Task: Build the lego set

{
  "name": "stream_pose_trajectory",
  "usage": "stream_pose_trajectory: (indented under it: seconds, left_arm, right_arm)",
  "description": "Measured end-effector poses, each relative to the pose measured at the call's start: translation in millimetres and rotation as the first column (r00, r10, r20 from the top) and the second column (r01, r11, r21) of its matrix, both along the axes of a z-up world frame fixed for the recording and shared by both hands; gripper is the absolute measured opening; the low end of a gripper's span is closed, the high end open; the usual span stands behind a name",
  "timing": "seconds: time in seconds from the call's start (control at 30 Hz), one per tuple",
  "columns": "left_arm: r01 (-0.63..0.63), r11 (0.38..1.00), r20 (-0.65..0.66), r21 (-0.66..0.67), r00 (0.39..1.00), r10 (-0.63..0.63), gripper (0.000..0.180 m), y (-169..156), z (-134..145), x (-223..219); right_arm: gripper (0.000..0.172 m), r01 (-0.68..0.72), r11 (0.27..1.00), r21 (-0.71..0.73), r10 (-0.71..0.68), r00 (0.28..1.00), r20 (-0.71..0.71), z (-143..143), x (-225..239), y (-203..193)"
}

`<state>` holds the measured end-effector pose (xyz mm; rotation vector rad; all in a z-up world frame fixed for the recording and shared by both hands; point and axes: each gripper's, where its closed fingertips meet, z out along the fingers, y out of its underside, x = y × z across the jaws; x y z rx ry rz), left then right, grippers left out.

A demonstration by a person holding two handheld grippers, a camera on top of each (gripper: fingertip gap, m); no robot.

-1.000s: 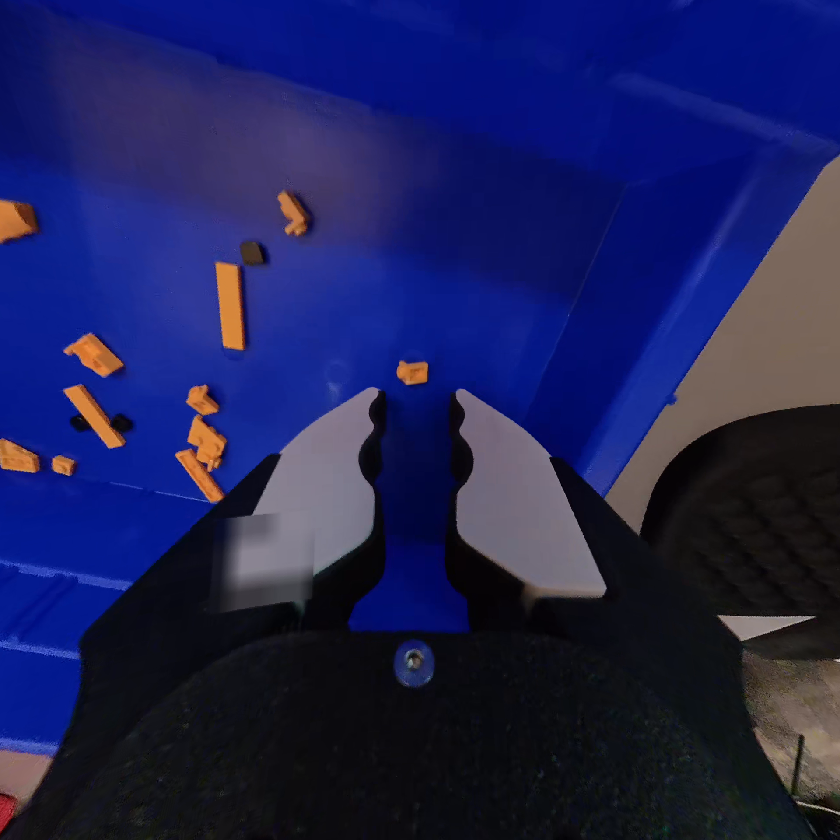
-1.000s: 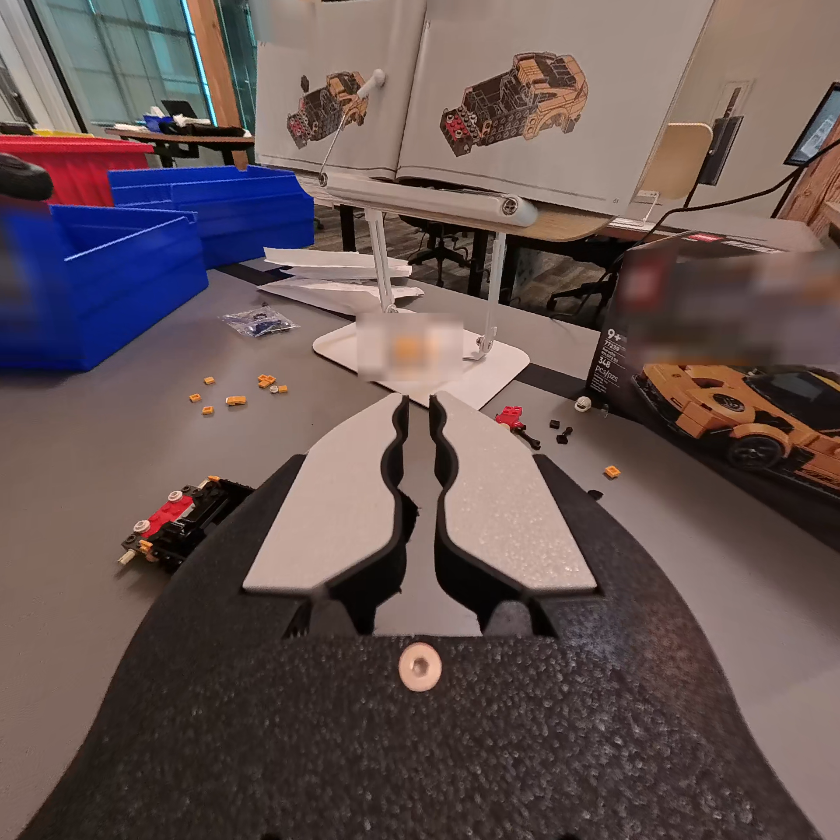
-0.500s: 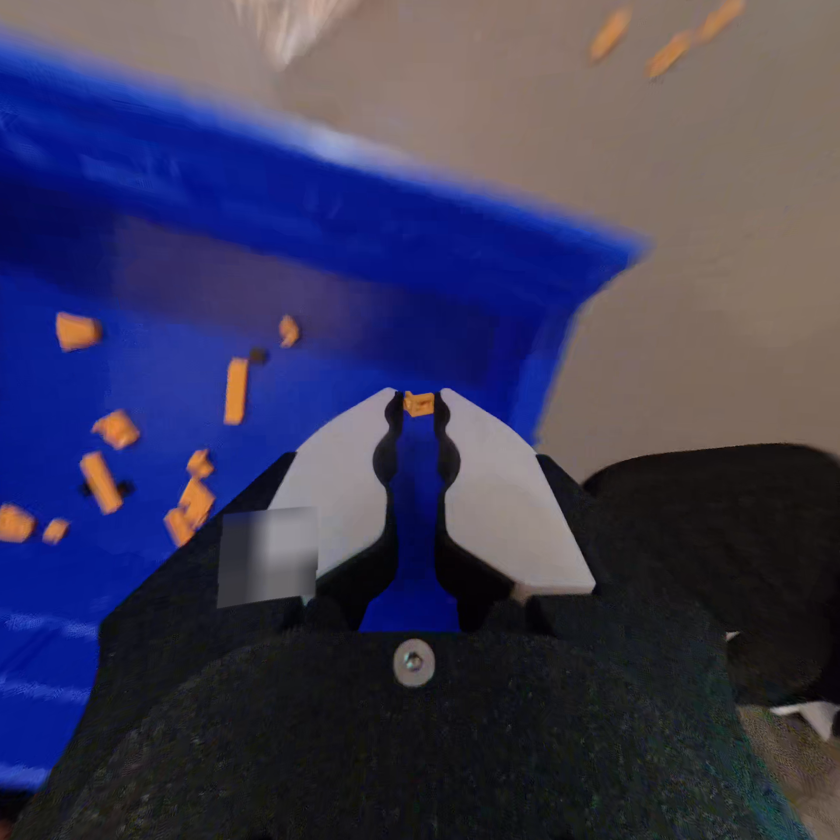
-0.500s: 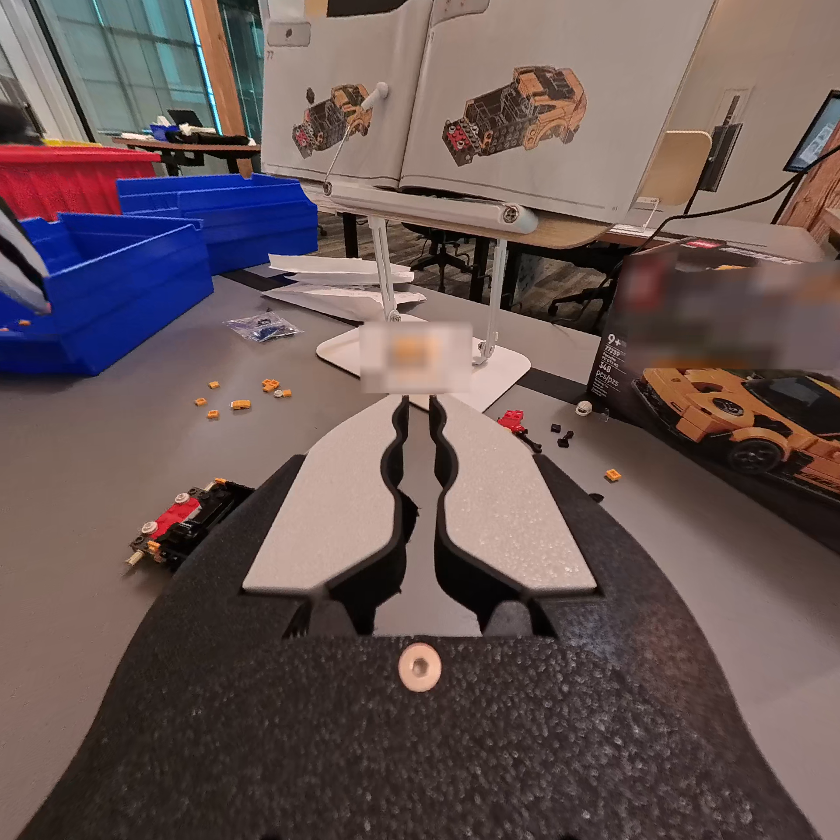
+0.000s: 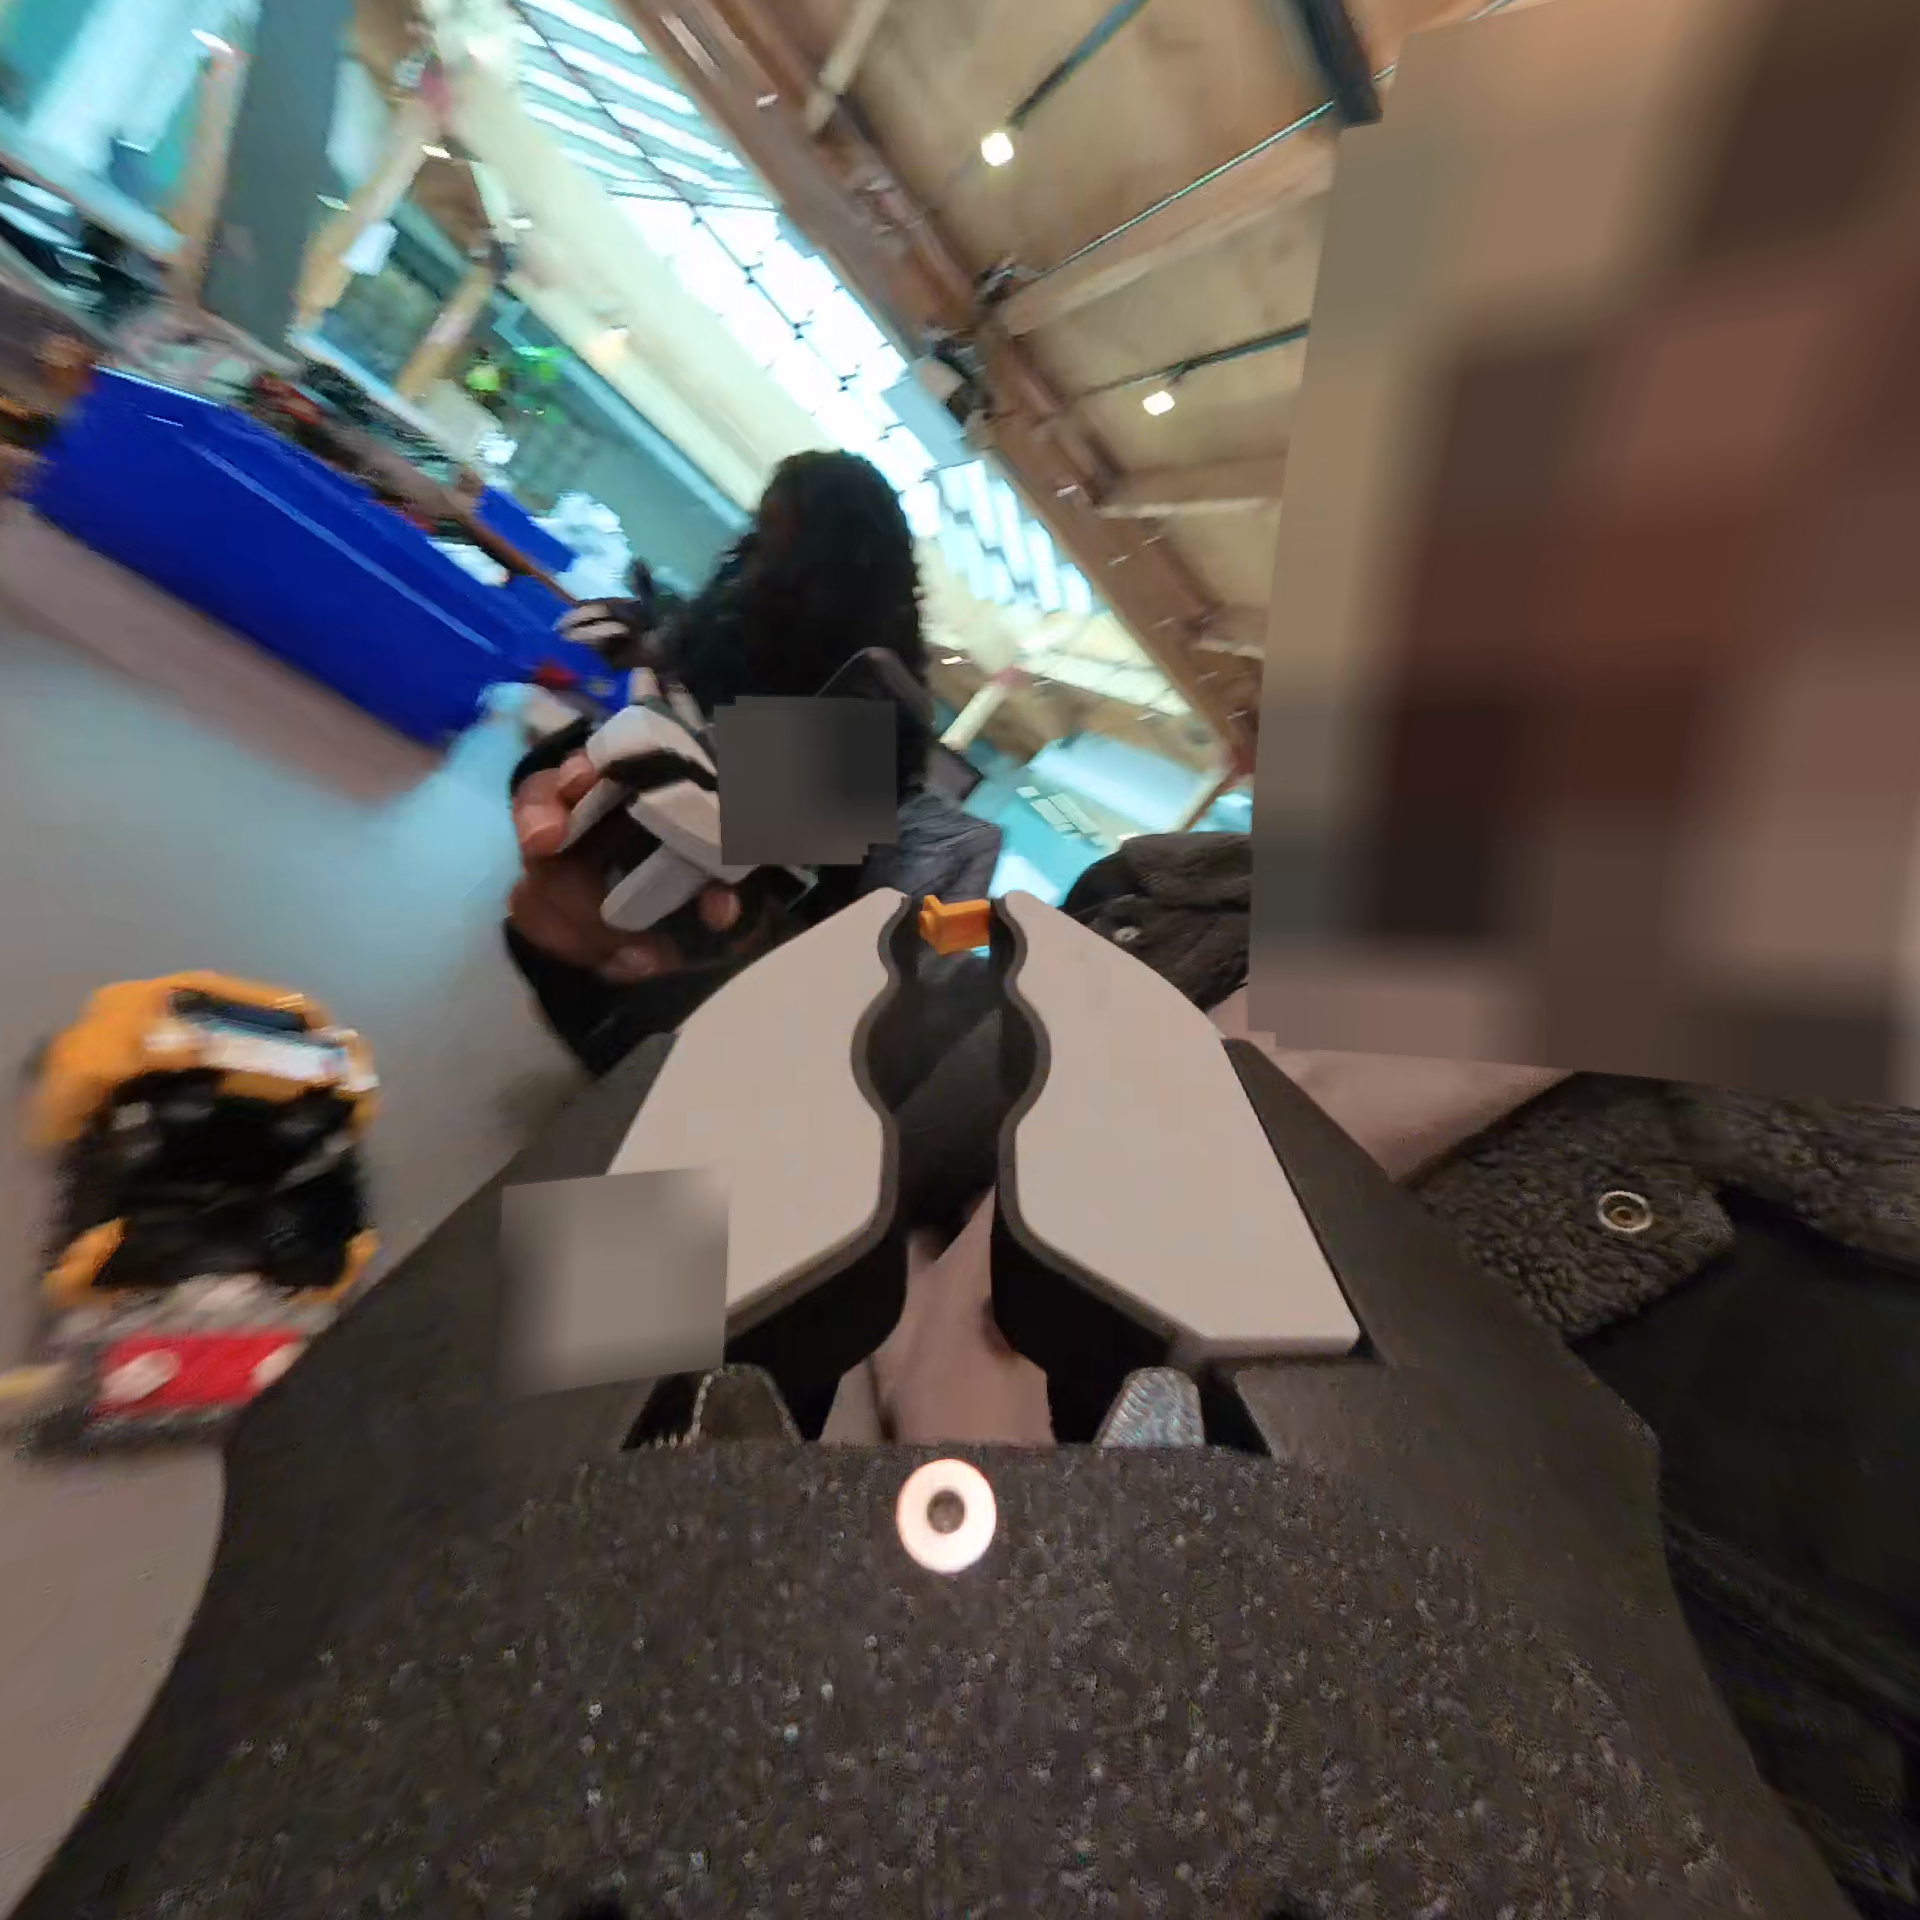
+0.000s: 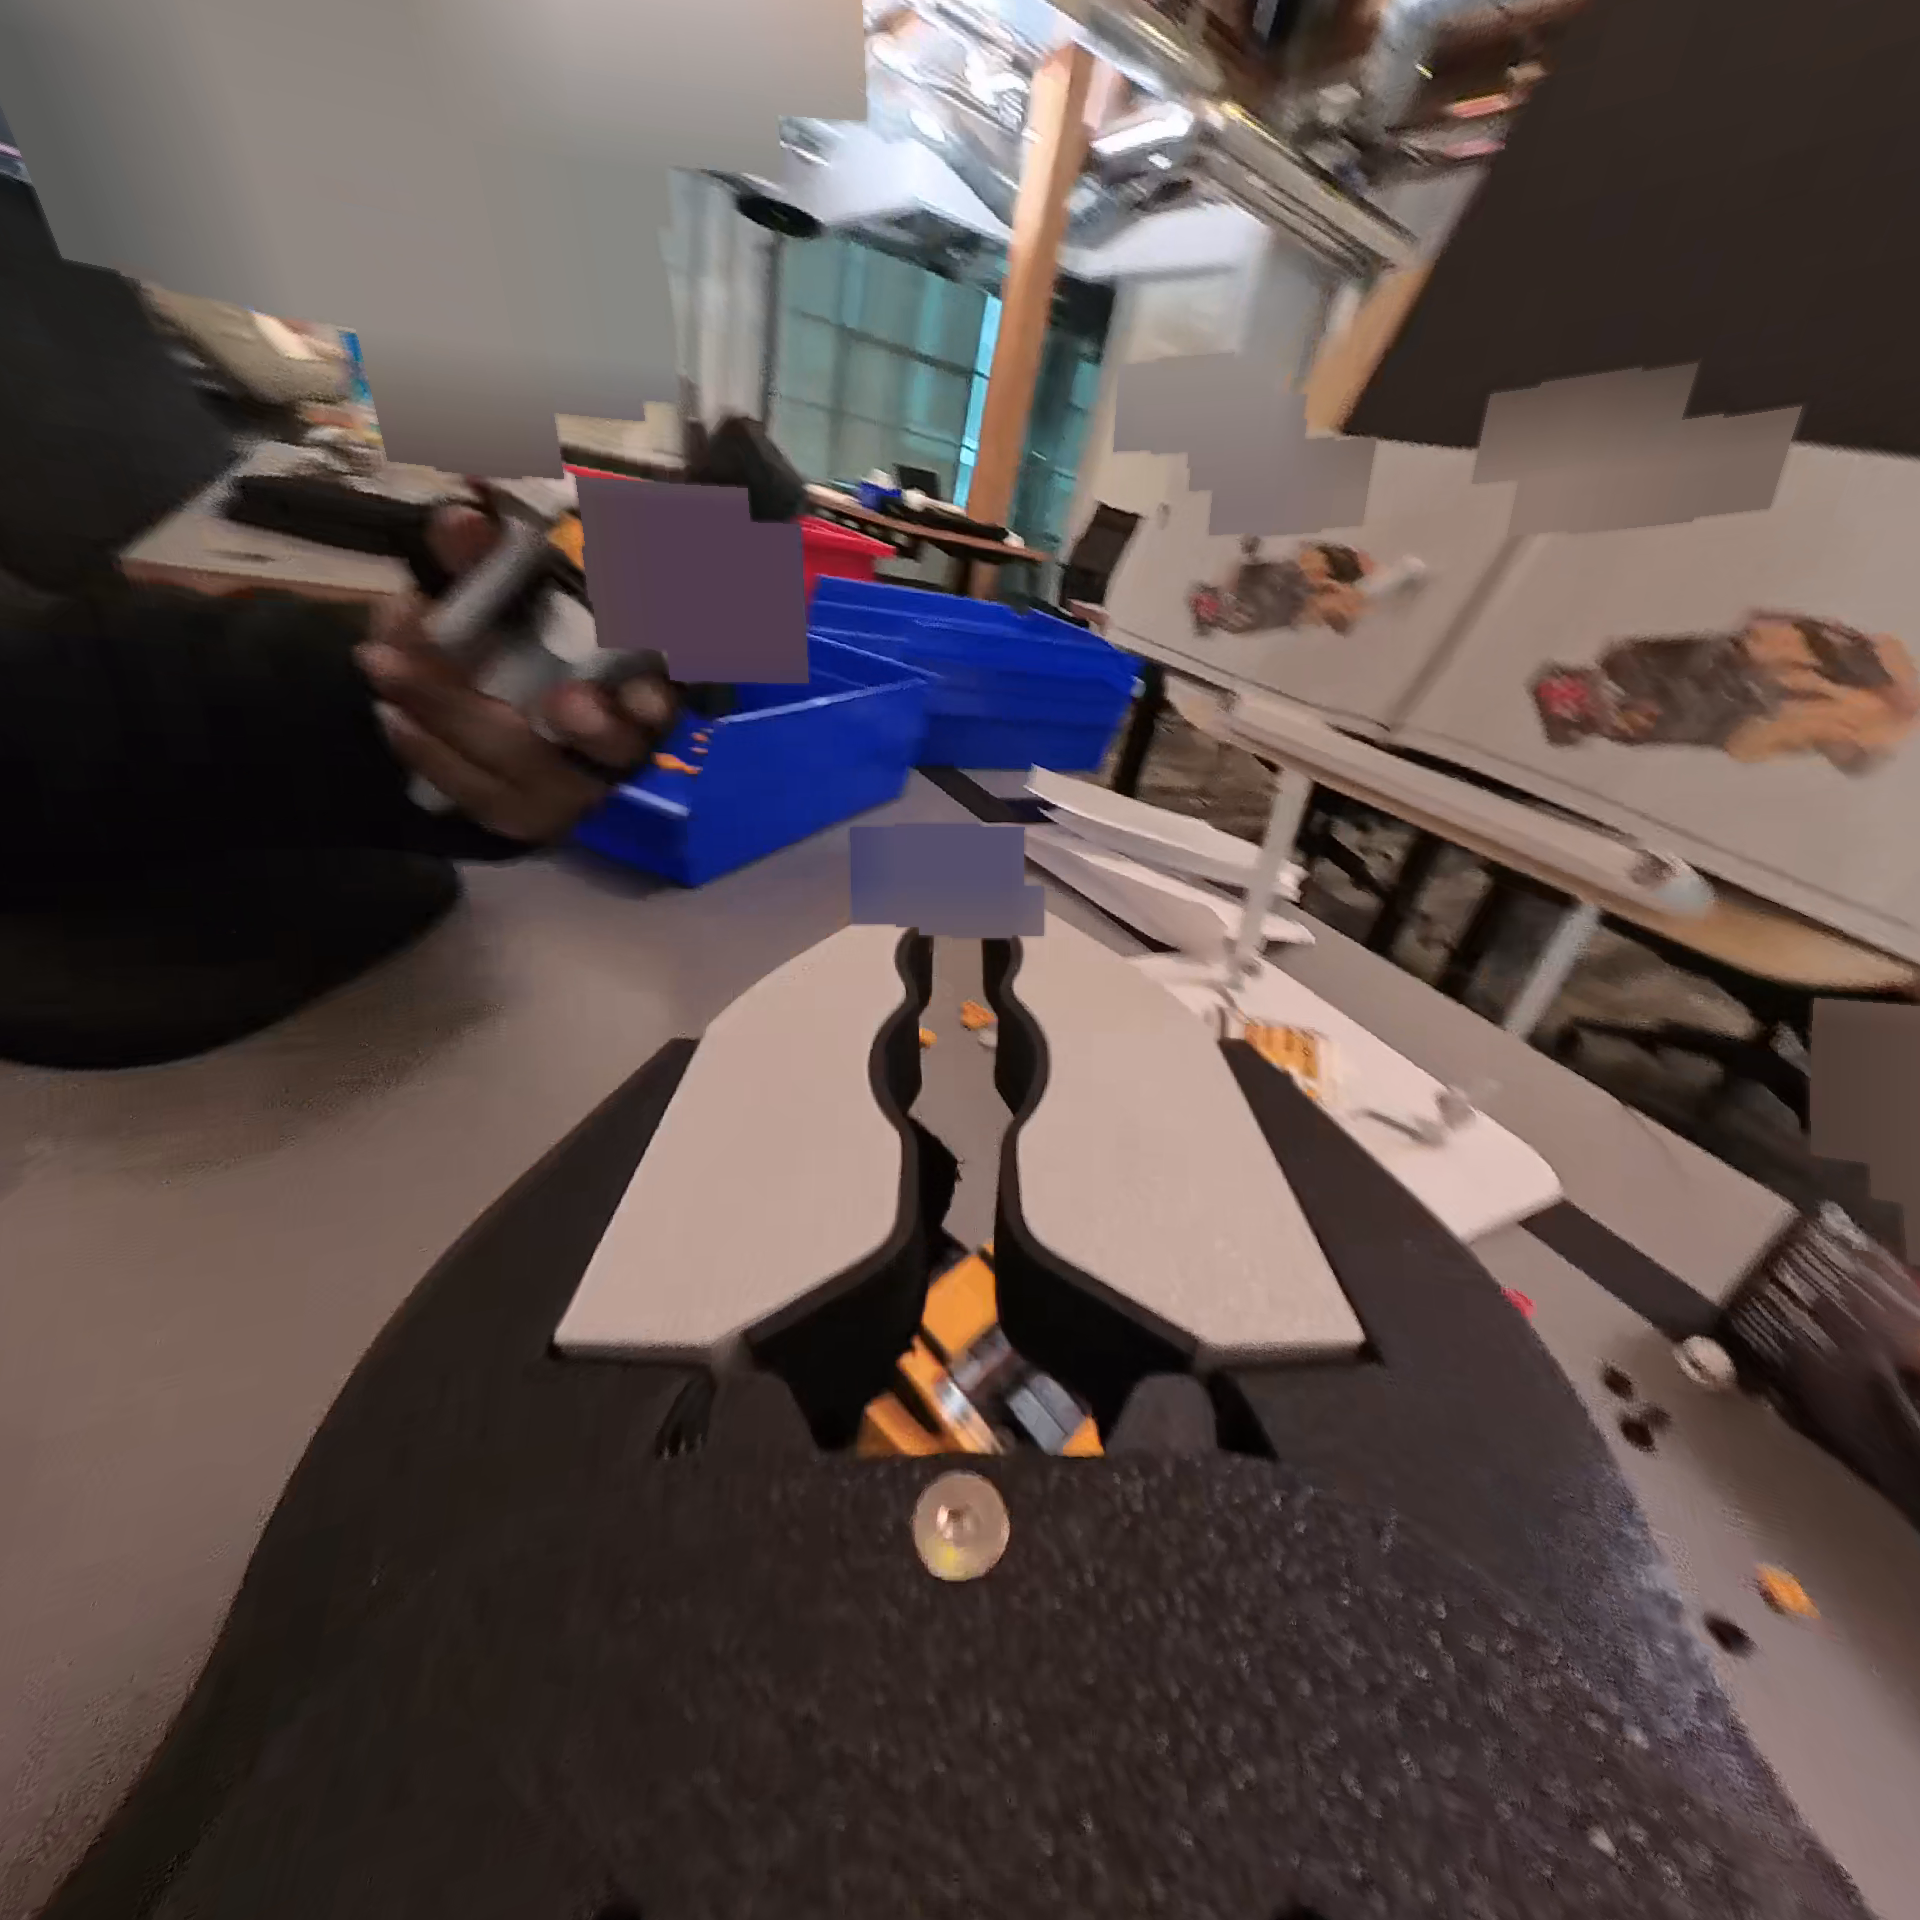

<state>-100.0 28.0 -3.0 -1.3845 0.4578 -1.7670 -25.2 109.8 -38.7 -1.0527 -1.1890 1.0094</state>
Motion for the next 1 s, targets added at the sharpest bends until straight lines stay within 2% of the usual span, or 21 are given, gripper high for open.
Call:
stream_pose_trajectory:
  seconds: [0.13,0.27,0.4,0.83,1.0]
  left_arm:
    - [0.134,0.989,0.141,-0.06,0.982,-0.124,0.012,7,-6,37]
    - [0.197,0.975,0.138,-0.107,0.974,-0.181,0.012,9,-24,63]
    - [0.217,0.961,0.146,-0.171,0.97,-0.193,0.012,13,-39,71]
    - [0.23,0.949,0.135,-0.215,0.969,-0.205,0.012,12,-52,72]
    - [0.16,0.963,0.079,-0.219,0.986,-0.145,0.015,18,-61,69]
  right_arm:
    - [0.014,-0.102,0.986,0.133,0.101,0.995,0.012,9,-5,-39]
    - [0.017,-0.153,0.956,0.248,0.148,0.988,0.04,12,-6,-65]
    - [0.017,-0.182,0.931,0.318,0.153,0.982,0.115,-1,-10,-75]
    - [0.008,-0.196,0.932,0.305,0.139,0.97,0.199,-23,-17,-73]
    - [0.008,-0.196,0.947,0.256,0.137,0.963,0.231,-31,-18,-67]
